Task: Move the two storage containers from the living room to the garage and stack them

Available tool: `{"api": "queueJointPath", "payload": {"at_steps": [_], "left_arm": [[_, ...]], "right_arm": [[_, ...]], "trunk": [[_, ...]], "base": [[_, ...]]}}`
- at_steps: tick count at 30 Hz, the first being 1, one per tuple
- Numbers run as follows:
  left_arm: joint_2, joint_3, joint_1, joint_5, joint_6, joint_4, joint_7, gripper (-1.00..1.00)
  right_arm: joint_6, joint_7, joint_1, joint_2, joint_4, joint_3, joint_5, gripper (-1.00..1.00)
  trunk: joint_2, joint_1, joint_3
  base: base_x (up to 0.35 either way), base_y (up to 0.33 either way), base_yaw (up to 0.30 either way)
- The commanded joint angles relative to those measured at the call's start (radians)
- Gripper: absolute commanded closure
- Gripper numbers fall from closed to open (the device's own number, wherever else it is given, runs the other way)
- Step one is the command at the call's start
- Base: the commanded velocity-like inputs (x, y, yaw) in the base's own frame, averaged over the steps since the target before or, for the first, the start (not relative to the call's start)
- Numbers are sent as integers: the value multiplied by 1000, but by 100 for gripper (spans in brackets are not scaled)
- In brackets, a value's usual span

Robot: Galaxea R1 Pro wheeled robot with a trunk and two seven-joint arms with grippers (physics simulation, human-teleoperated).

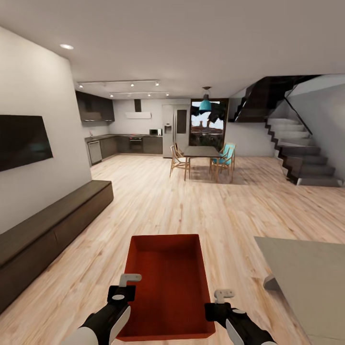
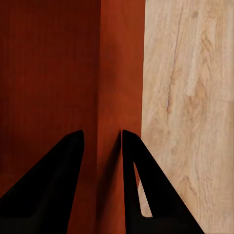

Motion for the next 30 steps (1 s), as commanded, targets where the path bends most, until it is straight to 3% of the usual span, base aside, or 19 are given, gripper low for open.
{"api": "queueJointPath", "payload": {"at_steps": [1, 30], "left_arm": [[0, 4, 0, 39, 5, -1, -10, 100], [0, 4, 0, 39, 5, -1, -10, 100]], "right_arm": [[-28, 13, -1, 1, -6, -17, -66, 100], [-25, 11, -1, 1, -7, -19, -67, 100]], "trunk": [[-1, 1, -2], [-1, 1, -45]], "base": [[340, 0, 0], [341, 0, 0]]}}
